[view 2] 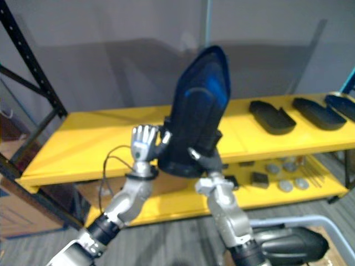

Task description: Walk over and take plastic housings, then place them on the shelf

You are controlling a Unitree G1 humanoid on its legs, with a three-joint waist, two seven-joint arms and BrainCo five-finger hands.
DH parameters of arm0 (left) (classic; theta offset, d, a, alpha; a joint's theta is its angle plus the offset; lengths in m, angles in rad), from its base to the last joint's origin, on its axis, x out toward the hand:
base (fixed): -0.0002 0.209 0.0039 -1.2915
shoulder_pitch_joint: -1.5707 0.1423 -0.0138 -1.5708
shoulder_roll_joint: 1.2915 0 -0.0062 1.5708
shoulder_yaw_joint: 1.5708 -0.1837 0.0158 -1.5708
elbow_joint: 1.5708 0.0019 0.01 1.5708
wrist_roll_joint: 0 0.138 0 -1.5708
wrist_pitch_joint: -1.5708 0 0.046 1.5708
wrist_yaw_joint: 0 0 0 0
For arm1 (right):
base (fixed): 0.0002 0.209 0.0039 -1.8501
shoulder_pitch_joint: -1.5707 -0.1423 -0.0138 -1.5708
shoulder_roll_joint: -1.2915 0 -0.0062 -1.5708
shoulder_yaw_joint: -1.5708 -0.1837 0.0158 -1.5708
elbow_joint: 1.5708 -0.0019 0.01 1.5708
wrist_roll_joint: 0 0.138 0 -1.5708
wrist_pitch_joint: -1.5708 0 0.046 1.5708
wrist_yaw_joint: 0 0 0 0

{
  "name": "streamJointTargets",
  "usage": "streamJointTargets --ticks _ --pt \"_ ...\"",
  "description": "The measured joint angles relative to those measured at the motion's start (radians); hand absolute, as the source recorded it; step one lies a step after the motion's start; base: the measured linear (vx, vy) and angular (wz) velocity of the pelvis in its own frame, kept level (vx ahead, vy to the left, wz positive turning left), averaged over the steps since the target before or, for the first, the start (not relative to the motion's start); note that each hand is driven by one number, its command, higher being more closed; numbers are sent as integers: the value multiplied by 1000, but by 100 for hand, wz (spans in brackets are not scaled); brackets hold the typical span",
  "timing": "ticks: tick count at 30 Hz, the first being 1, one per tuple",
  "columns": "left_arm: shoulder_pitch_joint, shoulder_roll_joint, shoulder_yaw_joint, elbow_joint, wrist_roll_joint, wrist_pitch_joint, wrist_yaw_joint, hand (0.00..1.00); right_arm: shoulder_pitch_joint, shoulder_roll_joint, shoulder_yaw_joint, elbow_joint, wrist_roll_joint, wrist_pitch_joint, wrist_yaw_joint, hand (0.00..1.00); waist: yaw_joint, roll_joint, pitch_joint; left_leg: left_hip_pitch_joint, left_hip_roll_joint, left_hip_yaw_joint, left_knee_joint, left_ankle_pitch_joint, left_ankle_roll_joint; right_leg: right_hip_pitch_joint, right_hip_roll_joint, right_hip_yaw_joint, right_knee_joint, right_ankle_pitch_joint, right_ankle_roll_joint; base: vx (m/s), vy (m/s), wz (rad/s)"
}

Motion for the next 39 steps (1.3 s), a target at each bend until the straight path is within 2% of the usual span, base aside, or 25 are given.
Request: streamJointTargets --ticks 1,2,6,9,17,24,30,32,35,36,37,39 --pt "0 1 0 2 -1 0 0 100 0 0 -1 0 0 0 -2 100 0 0 0 0 0 0 0 0 0 0 0 0 0 0 0 0 0 0" --pt "0 1 0 2 -2 0 0 0 0 0 -1 1 0 0 -3 100 0 0 0 0 0 0 0 0 0 0 0 0 0 0 0 0 0 0" --pt "5 -1 -2 2 -4 -1 -1 0 0 0 -7 3 0 0 -3 100 0 0 0 0 0 0 0 0 0 0 -1 0 0 1 1 0 0 0" --pt "8 -3 -4 2 -6 -21 -3 0 1 1 -21 7 -2 0 3 100 0 0 0 0 0 0 0 0 0 0 -1 1 0 2 3 0 0 0" --pt "58 -12 -3 3 -50 -53 -15 0 28 -1 -88 46 -16 0 69 100 0 -5 3 0 -1 0 0 0 0 1 -1 0 0 2 5 0 0 0" --pt "73 -33 9 2 -98 -105 -20 0 57 -20 -166 82 -16 -15 89 100 2 -25 16 0 -1 -7 0 -2 -2 10 -3 -4 -6 1 4 -2 -2 2" --pt "133 -30 138 -56 -226 -120 -20 0 108 -24 -335 120 -17 -48 71 100 2 -28 19 0 -3 -9 0 -1 0 15 -2 -6 -3 3 8 0 0 0" --pt "163 -31 175 -99 -294 -146 -34 0 125 -31 -369 120 -20 -51 71 100 2 -27 20 0 -3 -11 0 -1 0 16 -2 -7 -3 2 9 8 -3 2" --pt "219 -36 221 -163 -445 -228 -126 0 135 -38 -431 120 -58 -51 79 100 2 -27 28 0 -4 -21 0 -1 0 20 -2 -15 -3 1 10 5 -6 10" --pt "257 -36 235 -199 -528 -277 -212 0 135 -55 -469 120 -58 -50 100 100 2 -30 35 -2 -6 -34 0 -1 0 26 -4 -32 -3 -2 11 -4 -6 20" --pt "291 -36 243 -228 -620 -305 -287 0 134 -74 -488 120 -57 -49 119 100 6 -32 39 -2 -6 -36 0 -1 -1 28 -4 -33 -3 -3 12 -5 -3 17" --pt "347 -33 245 -256 -742 -328 -406 0 132 -115 -519 121 -55 -46 152 100 19 -32 47 -2 -8 -40 0 -3 -3 30 -5 -37 -4 -4 13 -4 3 7"
